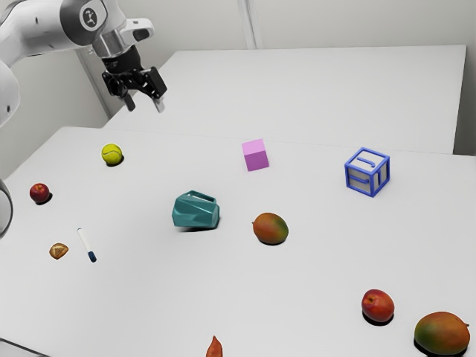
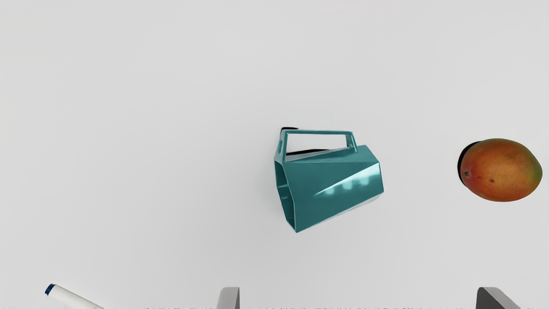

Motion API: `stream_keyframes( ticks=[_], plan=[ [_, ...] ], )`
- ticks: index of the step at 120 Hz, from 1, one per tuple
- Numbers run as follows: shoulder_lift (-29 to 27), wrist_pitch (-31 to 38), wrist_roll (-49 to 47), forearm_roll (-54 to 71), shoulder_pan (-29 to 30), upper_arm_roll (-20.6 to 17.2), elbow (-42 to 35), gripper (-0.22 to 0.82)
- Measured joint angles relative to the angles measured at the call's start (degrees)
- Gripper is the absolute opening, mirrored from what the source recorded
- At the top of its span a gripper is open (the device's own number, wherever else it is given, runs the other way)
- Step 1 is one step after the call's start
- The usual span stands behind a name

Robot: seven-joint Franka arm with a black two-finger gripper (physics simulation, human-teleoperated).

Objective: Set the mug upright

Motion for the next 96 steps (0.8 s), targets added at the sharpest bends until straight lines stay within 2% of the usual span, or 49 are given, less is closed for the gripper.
stream_keyframes(
  ticks=[32,59,73,96],
  plan=[
    [-0.32,-0.80,1.12,-0.04,0.00,0.00,-0.30,0.60],
    [-7.57,-1.73,1.76,-2.16,-0.09,0.57,-9.74,0.60],
    [-10.24,-2.55,2.37,-9.64,-1.94,4.54,-15.99,0.60],
    [-10.76,-1.14,4.59,-18.53,-2.29,9.13,-22.82,0.60]
  ],
)
